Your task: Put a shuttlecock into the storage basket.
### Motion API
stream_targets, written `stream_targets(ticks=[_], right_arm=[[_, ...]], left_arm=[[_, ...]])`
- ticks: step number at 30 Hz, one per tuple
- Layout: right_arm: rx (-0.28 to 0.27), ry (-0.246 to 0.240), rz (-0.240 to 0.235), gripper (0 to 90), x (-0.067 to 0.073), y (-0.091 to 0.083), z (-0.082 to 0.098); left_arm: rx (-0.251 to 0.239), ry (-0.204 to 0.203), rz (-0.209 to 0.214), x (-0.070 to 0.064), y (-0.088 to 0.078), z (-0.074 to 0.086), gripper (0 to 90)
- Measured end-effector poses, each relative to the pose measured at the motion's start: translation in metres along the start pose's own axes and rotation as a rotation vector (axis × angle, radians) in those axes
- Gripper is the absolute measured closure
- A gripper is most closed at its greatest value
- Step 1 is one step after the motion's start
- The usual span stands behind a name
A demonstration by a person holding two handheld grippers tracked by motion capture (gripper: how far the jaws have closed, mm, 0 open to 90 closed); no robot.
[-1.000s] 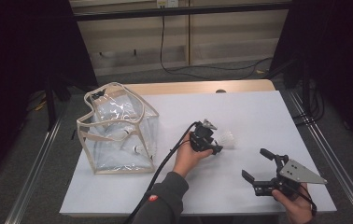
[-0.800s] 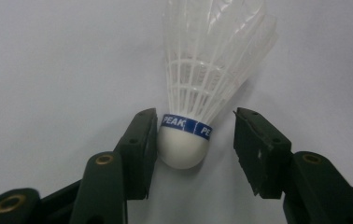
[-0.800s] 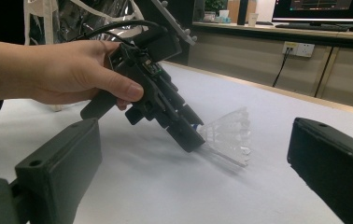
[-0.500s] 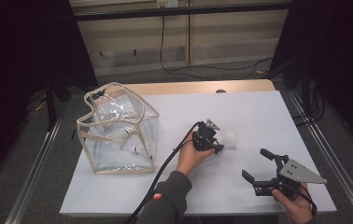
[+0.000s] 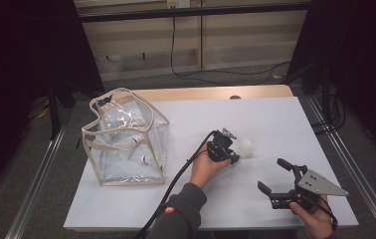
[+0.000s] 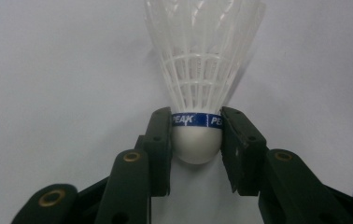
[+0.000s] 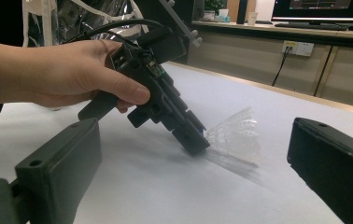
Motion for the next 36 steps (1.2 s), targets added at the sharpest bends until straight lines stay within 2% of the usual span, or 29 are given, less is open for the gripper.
stream_targets(ticks=[5,13,21,29,36], right_arm=[[-0.001,-0.002,-0.001,2.9,0.0,0.0,0.0],[0.0,0.0,-0.003,2.9,0.001,0.0,0.0],[-0.003,0.002,0.0,2.9,0.0,-0.001,0.0],[-0.004,-0.002,0.002,2.9,0.0,-0.001,0.0],[-0.001,0.0,0.001,2.9,0.0,-0.001,0.0]], left_arm=[[0.011,-0.038,0.02,0.001,-0.002,0.001,65.4],[0.019,-0.056,0.033,0.002,-0.007,0.001,65.4],[0.008,-0.106,0.05,0.004,-0.015,0.0,65.5],[0.007,-0.113,0.047,0.007,-0.024,0.001,65.5],[-0.001,-0.137,0.05,0.011,-0.033,0.0,65.5]])
Point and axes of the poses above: each handheld gripper's, and its own axes: y roughly forward along the jaws, z roughly out of its underside, x roughly to its left, the point moved 1 cm from there along y, roughly forward along the jaws, and after that the axes turned 1 degree about x, right-handed, at the moved point
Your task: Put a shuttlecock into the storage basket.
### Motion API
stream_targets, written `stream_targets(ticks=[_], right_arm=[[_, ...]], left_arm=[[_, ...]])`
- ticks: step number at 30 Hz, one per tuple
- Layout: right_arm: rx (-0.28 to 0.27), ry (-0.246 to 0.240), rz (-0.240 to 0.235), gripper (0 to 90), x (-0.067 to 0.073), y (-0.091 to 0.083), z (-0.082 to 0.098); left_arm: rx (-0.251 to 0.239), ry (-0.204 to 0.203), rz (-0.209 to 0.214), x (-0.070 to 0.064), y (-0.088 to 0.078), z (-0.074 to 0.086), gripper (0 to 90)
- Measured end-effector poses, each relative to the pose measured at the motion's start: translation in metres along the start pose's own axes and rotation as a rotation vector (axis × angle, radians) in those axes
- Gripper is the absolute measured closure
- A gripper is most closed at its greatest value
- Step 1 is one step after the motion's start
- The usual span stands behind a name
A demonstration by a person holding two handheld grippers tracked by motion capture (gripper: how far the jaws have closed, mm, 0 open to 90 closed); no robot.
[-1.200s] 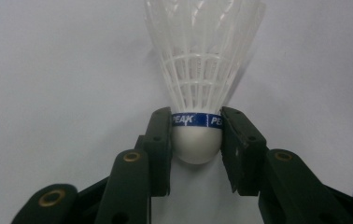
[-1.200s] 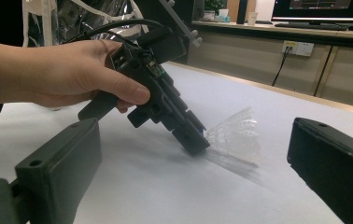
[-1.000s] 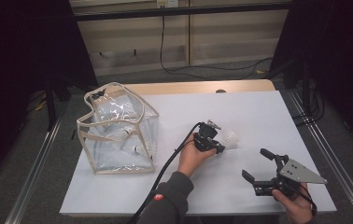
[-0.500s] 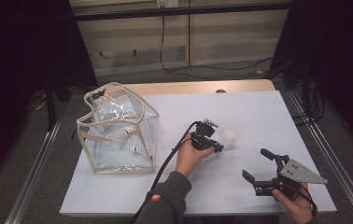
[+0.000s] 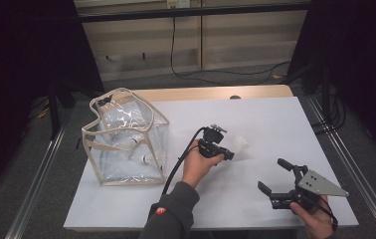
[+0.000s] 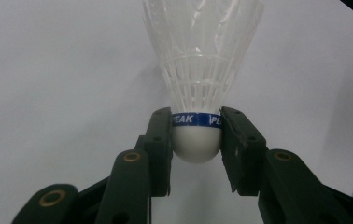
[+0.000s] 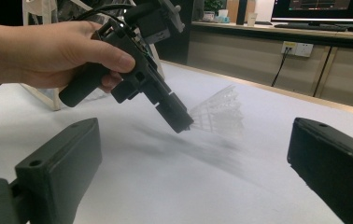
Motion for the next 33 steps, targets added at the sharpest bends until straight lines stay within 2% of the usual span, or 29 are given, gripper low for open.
stream_targets(ticks=[9,13,16,33], right_arm=[[0.0,-0.009,0.001,2.9,0.0,-0.002,0.0],[-0.002,-0.005,0.004,2.9,0.001,-0.001,0.0],[0.003,-0.005,-0.003,2.9,0.002,0.0,0.0],[0.001,-0.007,0.004,2.9,0.0,-0.001,0.0]], left_arm=[[0.001,-0.008,0.002,0.001,-0.009,-0.001,65.6],[-0.013,-0.024,0.002,0.002,-0.013,-0.002,65.6],[-0.008,-0.017,0.001,0.003,-0.017,-0.002,65.6],[-0.032,-0.062,-0.008,0.01,-0.039,-0.003,65.6]])
Point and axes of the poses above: each handheld gripper's, and its own axes: y roughly forward along the jaws, z roughly out of its underside, x roughly to its left, the point moved 1 cm from there along y, roughly forward along the jaws, and after that the axes turned 1 degree about x, right-handed, at the moved point
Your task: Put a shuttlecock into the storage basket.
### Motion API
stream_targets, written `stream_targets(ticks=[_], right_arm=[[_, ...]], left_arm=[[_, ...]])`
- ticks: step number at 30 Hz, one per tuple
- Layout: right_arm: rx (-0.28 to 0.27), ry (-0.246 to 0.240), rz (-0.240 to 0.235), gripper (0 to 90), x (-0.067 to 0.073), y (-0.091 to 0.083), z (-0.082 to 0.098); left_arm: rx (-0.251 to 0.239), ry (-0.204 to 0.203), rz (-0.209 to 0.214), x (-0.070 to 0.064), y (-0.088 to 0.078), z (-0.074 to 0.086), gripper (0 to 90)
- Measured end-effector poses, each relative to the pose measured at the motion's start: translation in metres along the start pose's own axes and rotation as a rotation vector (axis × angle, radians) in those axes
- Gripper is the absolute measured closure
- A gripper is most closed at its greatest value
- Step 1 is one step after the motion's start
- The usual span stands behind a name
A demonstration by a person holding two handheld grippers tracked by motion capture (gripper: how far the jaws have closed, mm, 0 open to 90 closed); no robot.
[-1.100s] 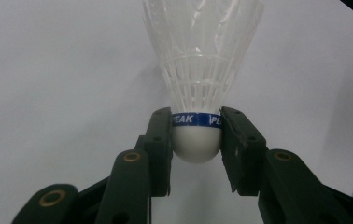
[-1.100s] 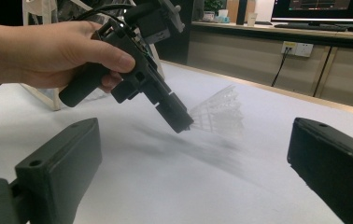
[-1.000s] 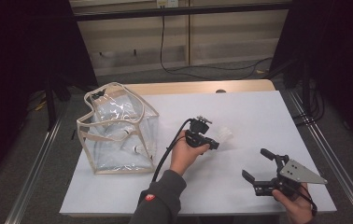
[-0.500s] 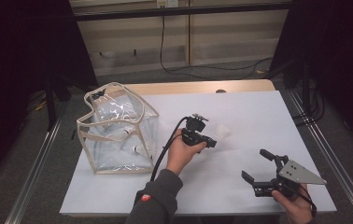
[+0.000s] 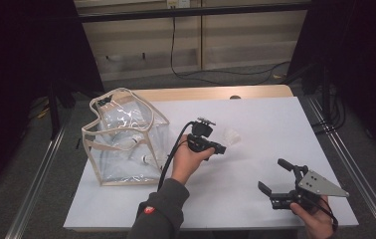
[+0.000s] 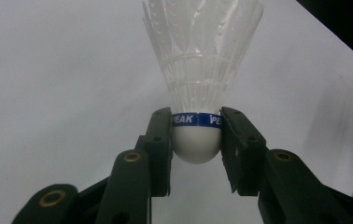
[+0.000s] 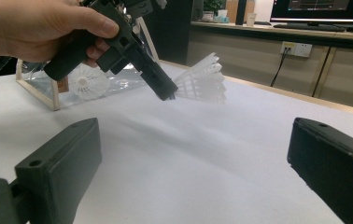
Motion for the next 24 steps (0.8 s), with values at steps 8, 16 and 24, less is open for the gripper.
stream_targets(ticks=[8,16,24], right_arm=[[-0.002,0.004,0.0,2.9,0.0,0.0,0.0],[-0.003,0.002,0.0,2.9,0.0,0.0,0.0],[-0.001,0.003,-0.001,2.8,0.0,0.0,0.0]], left_arm=[[-0.004,-0.001,0.001,0.001,-0.009,-0.004,65.6],[-0.007,-0.011,-0.004,0.002,-0.016,-0.007,65.6],[-0.021,-0.032,-0.005,0.005,-0.022,-0.008,65.6]])
Point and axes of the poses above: each handheld gripper's, and its own axes: y roughly forward along the jaws, z roughly out of its underside, x roughly to its left, the point moved 1 cm from there along y, roughly forward along the jaws, and after that the axes turned 1 degree about x, right-handed, at the moved point
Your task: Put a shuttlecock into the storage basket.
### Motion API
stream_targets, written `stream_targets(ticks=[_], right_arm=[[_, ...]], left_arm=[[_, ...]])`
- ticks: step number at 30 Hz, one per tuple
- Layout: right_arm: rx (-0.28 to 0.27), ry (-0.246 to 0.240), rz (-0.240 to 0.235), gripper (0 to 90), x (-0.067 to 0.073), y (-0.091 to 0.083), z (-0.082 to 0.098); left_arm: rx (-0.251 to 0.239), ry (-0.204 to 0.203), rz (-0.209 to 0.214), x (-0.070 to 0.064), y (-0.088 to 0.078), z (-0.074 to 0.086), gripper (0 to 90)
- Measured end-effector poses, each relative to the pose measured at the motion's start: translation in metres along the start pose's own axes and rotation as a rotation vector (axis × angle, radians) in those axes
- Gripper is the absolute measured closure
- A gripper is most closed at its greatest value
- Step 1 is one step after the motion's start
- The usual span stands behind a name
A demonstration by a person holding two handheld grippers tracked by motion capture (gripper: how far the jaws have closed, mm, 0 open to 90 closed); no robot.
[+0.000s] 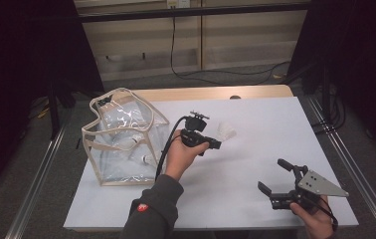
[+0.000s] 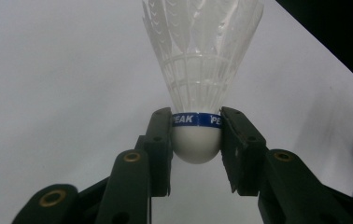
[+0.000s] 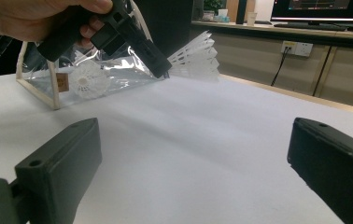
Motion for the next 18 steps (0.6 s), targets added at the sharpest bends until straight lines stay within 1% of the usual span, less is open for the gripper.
stream_targets(ticks=[2,9,10,11,13,18], right_arm=[[-0.004,-0.002,0.002,2.9,0.0,-0.001,0.0],[0.001,0.001,-0.003,2.9,0.001,0.0,0.0],[0.002,0.0,0.0,2.8,0.001,0.0,0.0],[0.001,0.001,0.001,2.8,0.0,0.0,0.0],[0.001,0.002,0.0,2.9,0.0,0.0,0.0],[0.0,0.002,0.0,2.9,0.001,0.0,0.0]], left_arm=[[0.005,0.003,-0.001,0.001,-0.002,0.0,65.6],[0.002,-0.016,0.001,0.002,-0.008,-0.003,65.6],[0.005,-0.011,0.001,0.002,-0.009,-0.004,65.6],[0.003,-0.011,-0.005,0.002,-0.01,-0.005,65.6],[-0.003,-0.018,-0.004,0.002,-0.012,-0.005,65.6],[-0.003,-0.018,-0.013,0.003,-0.018,-0.006,65.6]])
Point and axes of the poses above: each handheld gripper's, and its own axes: y roughly forward along the jaws, z roughly out of its underside, x roughly to its left, the point moved 1 cm from there along y, roughly forward along the jaws, and after that the axes turned 1 degree about x, right-handed, at the moved point
